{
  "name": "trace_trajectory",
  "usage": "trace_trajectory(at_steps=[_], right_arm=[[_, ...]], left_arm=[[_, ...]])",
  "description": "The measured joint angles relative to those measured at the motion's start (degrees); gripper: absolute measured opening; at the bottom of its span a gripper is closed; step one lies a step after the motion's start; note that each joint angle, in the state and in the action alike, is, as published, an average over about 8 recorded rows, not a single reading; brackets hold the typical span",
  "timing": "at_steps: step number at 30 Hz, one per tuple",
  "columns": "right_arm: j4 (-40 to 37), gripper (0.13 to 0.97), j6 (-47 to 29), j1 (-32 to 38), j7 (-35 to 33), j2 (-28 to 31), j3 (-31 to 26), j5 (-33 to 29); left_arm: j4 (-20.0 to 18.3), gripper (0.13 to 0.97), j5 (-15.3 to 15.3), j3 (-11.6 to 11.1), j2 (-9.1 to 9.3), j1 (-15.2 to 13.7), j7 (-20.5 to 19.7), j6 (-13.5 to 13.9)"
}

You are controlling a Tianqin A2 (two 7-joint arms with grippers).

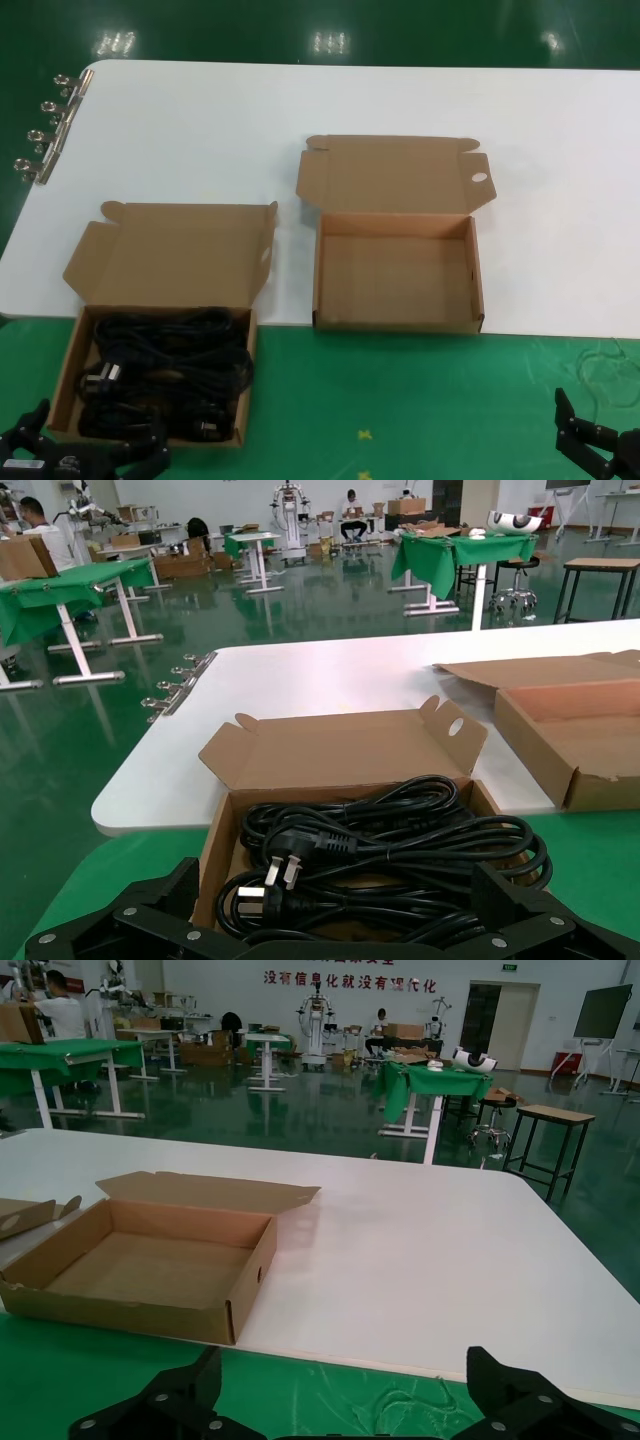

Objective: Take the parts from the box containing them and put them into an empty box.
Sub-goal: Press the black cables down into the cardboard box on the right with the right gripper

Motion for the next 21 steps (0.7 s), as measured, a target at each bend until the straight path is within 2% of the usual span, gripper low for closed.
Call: trace_trajectory(at_steps=[9, 17, 21], right_arm=[[0.00, 0.806, 0.00, 0.00, 0.00, 0.00, 0.00, 0.00], [0.00, 0.621, 0.00, 0.00, 0.00, 0.00, 0.00, 0.00], [0.00, 0.621, 0.00, 0.00, 0.00, 0.00, 0.00, 0.00]], left_arm=[[0.00, 0.966, 0.00, 0.00, 0.00, 0.00, 0.00, 0.00], [0.00, 0.966, 0.00, 0.00, 0.00, 0.00, 0.00, 0.00], [0.00, 0.966, 0.00, 0.00, 0.00, 0.00, 0.00, 0.00]])
